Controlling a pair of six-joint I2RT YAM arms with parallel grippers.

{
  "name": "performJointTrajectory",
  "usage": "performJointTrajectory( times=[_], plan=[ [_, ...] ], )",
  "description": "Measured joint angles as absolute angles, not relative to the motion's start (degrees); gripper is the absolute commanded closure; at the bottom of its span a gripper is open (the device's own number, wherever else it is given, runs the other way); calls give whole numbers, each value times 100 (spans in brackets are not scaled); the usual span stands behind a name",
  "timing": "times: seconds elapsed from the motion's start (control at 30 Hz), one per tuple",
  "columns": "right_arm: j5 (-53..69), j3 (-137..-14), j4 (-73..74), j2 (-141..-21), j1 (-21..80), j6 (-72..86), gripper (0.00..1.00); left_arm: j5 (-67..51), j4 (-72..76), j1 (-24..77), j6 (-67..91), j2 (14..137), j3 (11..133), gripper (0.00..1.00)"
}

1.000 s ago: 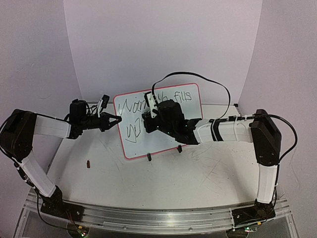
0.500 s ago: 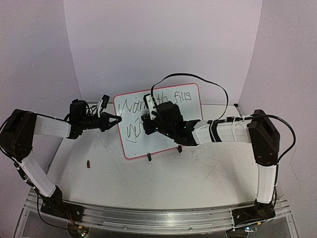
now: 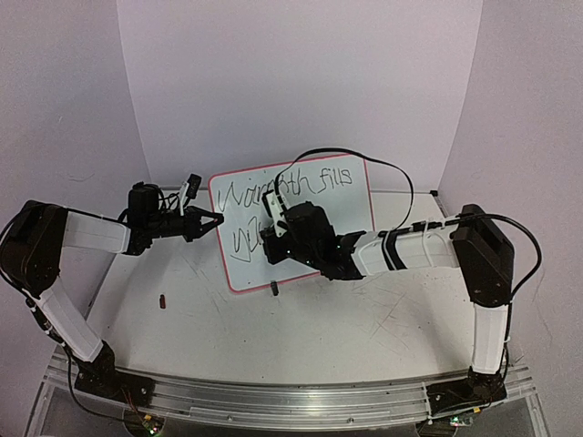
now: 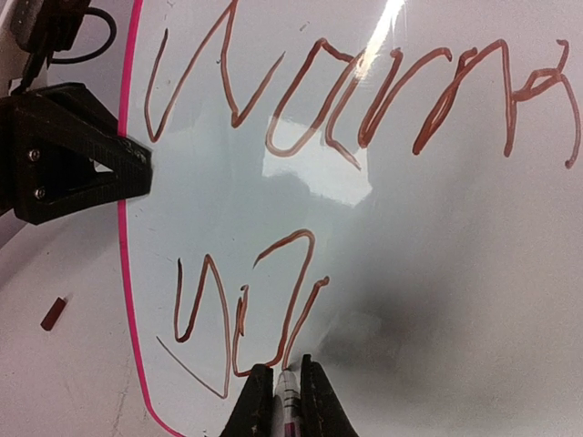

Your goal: Write a sentence on the whiteboard

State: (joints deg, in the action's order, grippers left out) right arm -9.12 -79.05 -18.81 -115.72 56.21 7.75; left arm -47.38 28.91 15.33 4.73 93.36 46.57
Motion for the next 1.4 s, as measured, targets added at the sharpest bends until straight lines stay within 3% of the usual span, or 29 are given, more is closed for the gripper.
performJointTrajectory(
  times=[0.83,1.4],
  plan=[
    [-1226,-8389,-1936,-11570,5424,451,100,-4694,2825,1533,473,9336,4681,100],
    [-1153,-7598,-1946,-11287,5440,722,100,-4727,2805,1533,470,9336,4687,100]
  ],
)
